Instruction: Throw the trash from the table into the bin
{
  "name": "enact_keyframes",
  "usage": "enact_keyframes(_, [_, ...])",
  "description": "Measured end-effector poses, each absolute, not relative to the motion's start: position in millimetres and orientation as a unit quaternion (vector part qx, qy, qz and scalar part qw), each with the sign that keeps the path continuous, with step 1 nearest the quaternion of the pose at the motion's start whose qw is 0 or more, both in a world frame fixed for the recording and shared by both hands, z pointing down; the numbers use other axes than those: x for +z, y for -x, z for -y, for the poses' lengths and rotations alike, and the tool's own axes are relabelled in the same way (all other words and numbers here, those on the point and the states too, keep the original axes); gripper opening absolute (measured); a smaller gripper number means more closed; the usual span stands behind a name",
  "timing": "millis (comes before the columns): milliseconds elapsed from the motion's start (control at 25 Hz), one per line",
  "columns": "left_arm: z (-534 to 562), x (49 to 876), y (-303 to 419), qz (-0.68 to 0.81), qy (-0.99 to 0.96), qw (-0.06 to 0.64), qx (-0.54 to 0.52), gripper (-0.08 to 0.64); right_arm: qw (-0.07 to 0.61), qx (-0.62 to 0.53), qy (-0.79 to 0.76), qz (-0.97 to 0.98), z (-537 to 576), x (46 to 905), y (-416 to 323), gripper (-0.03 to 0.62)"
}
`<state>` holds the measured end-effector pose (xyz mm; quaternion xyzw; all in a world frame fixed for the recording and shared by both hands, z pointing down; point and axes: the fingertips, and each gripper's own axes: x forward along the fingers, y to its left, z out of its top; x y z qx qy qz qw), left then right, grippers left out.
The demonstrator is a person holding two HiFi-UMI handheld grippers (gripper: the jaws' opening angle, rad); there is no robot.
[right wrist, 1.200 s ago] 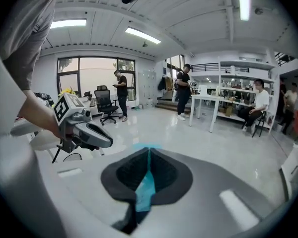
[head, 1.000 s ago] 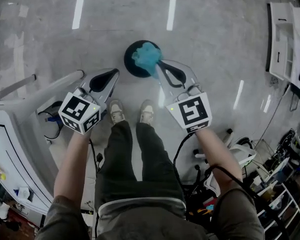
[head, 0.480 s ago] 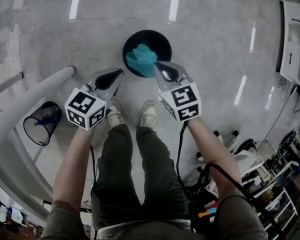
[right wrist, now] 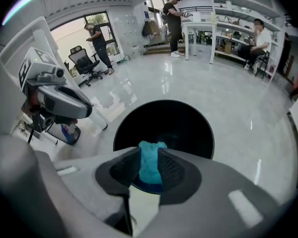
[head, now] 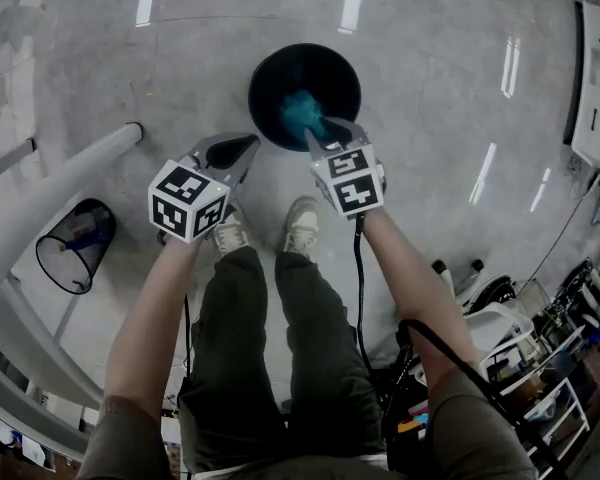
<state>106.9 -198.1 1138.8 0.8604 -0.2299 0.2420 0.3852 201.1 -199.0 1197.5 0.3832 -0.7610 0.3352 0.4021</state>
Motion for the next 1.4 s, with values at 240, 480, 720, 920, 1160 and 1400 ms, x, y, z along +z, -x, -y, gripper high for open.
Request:
enact_keyframes(240, [188.6, 1143.2, -103.8, 0.226, -0.857, 0.393, 0.244, -0.002, 0.411, 0.350, -0.386, 0.748, 187.3, 1201.7, -205.4, 0.110])
enact_keyframes(480, [183.5, 1144.1, -100.3, 0.222, -0.856, 0.393, 0.251, -0.003, 0.409, 0.352, -0.389, 0.746, 184.0, 1199.2, -208.4, 0.110])
enact_keyframes(720, [180.4, 1142.0, -105.1, 0.220, -0.858, 0.391, 0.248, -0.003, 0.404, 0.359, -0.403, 0.739, 182.6, 1202.0, -210.3, 0.110])
enact_keyframes(920, [182.9, 1138.3, -103.8, 0.223, -0.858, 0.392, 0.246, -0.002, 0.403, 0.353, -0.399, 0.744, 186.5, 1197.1, -207.7, 0.110])
enact_keyframes(1160, [192.5, 1117.9, -104.7, 0.225, -0.861, 0.388, 0.241, -0.003, 0.386, 0.360, -0.396, 0.752, 200.4, 1169.0, -204.8, 0.107])
enact_keyframes(1400, [210.2, 1067.7, -104.7, 0.226, -0.872, 0.364, 0.236, -0.003, 0.359, 0.336, -0.391, 0.778, 221.2, 1101.7, -197.2, 0.095])
